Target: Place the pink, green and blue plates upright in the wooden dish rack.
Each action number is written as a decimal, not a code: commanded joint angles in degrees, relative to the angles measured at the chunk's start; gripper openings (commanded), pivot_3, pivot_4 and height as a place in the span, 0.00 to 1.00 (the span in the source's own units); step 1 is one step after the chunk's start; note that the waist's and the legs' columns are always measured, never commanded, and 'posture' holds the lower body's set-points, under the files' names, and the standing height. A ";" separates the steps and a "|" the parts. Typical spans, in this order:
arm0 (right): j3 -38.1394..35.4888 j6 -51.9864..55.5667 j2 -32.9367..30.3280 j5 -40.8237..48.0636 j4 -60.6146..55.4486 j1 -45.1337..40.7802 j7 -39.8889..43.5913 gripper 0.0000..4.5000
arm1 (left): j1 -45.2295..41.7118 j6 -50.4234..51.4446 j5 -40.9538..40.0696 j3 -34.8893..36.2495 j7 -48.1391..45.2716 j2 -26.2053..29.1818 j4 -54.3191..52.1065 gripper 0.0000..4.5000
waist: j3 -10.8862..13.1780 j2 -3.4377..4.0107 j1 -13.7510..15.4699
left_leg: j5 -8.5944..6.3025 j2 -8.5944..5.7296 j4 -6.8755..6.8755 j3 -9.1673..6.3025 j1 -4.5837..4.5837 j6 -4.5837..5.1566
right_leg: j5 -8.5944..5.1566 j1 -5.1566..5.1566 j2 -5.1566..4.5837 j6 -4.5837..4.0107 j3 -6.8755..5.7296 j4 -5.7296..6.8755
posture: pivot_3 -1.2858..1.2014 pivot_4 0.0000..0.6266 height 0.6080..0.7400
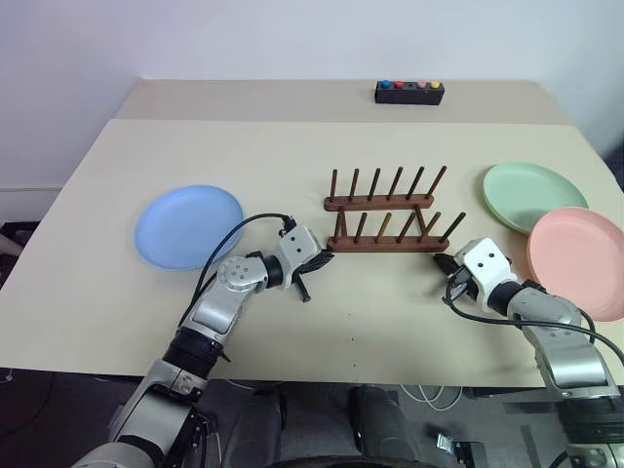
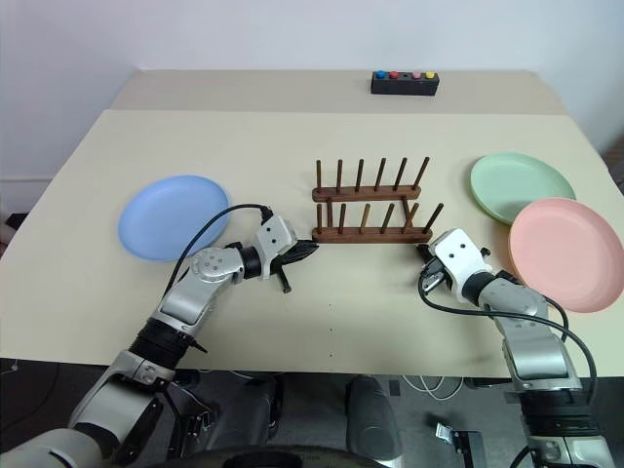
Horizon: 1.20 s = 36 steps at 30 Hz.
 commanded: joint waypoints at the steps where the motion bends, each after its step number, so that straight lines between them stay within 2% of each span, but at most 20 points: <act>1: -1.99 -0.37 -1.29 1.38 -3.75 0.71 1.12 0.00 | 0.26 -0.58 0.71 0.52 0.08 0.48 -0.25 0.03 | 0.00 0.00 0.00 | 0.00 0.00 0.00 0.00 0.00 0.00 | 0.00 0.00 0.00 0.00 0.00 0.00 | 0.52 0.24 0.96; 5: -4.18 1.72 -2.93 3.58 -7.86 2.60 2.93 0.00 | 0.61 0.00 0.45 0.75 -0.05 0.75 -1.12 0.03 | 0.00 0.00 0.01 | 0.00 0.00 -0.01 0.00 0.00 0.00 | 0.00 0.00 0.00 0.01 0.00 0.00 | 0.52 0.24 0.96; 11: -15.29 11.85 -9.08 11.45 -17.34 6.41 7.24 0.00 | 4.65 4.25 -6.77 2.27 -8.14 4.58 -11.50 0.03 | 0.01 0.01 -0.13 | 0.00 0.01 -0.08 0.00 -0.01 0.00 | -0.01 -0.05 0.00 0.00 0.01 0.00 | 0.52 0.24 0.96; 12: -17.26 13.27 -10.02 12.23 -17.63 6.54 7.53 0.11 | 5.32 5.09 -7.88 2.26 -9.05 4.87 -13.14 0.02 | 0.01 0.00 -0.05 | 0.00 0.01 -0.09 0.00 -0.02 0.00 | -0.06 -0.06 0.00 -0.10 0.01 0.00 | 0.52 0.24 0.96; 13: -18.67 14.23 -10.81 12.45 -17.72 6.76 7.61 0.17 | 5.84 5.82 -8.75 2.05 -9.81 5.01 -14.51 0.02 | 0.01 0.00 0.01 | 0.00 0.02 -0.08 0.00 -0.02 0.00 | -0.07 -0.04 0.00 -0.11 0.00 -0.01 | 0.52 0.24 0.96; 17: -22.84 16.64 -13.87 9.89 -16.37 7.77 5.84 0.63 | 6.95 6.43 -10.64 0.23 -12.34 4.43 -17.76 0.02 | 0.02 -0.01 0.31 | 0.00 0.01 0.02 0.00 -0.06 0.00 | -0.09 -0.01 -0.02 -0.16 0.00 -0.04 | 0.52 0.24 0.96; 20: -24.93 20.33 -12.84 10.21 -16.53 8.67 3.68 0.96 | 6.27 7.26 -10.35 -1.19 -11.77 2.52 -17.59 0.02 | 0.02 -0.01 0.22 | 0.00 0.00 0.01 0.01 -0.07 0.00 | -0.10 -0.02 -0.02 -0.17 0.00 -0.05 | 0.52 0.24 0.96; 26: -23.62 25.91 -10.47 7.46 -17.88 11.36 -1.81 0.96 | 5.30 7.91 -9.52 -2.89 -11.24 0.70 -16.95 0.02 | 0.01 0.00 0.10 | 0.00 0.00 0.00 0.01 -0.09 0.00 | -0.10 -0.06 -0.02 -0.17 0.01 -0.04 | 0.52 0.24 0.96; 34: -21.84 31.13 -6.03 6.73 -15.75 9.27 -7.99 0.96 | 4.67 7.85 -9.51 -3.13 -10.98 0.13 -16.35 0.02 | 0.00 0.02 0.10 | 0.00 0.00 -0.01 0.01 -0.10 0.00 | -0.10 -0.08 -0.02 -0.17 0.01 -0.05 | 0.52 0.24 0.96; 36: -21.44 32.25 -5.08 7.71 -16.40 8.79 -8.29 0.84 | 4.77 8.13 -9.58 -3.06 -10.63 -0.03 -16.43 0.02 | 0.00 0.02 0.10 | 0.00 0.00 -0.01 0.01 -0.11 0.00 | -0.10 -0.08 -0.01 -0.18 0.01 -0.05 | 0.52 0.24 0.96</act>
